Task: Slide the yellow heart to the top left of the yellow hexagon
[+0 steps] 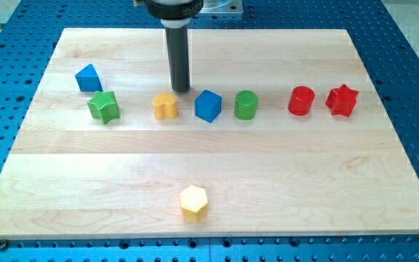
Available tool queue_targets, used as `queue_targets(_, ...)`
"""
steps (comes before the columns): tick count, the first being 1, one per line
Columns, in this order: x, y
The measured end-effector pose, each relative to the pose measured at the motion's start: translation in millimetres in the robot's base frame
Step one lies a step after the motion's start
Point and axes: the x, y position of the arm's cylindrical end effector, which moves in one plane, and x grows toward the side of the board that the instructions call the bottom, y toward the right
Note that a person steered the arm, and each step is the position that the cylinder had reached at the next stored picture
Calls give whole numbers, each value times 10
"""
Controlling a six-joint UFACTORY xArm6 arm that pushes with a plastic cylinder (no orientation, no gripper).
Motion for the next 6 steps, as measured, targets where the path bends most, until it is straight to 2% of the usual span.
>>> queue_targets(2, 382, -187)
queue_targets(3, 902, 55)
queue_targets(4, 1055, 286)
queue_targets(5, 776, 161)
queue_targets(6, 1074, -108)
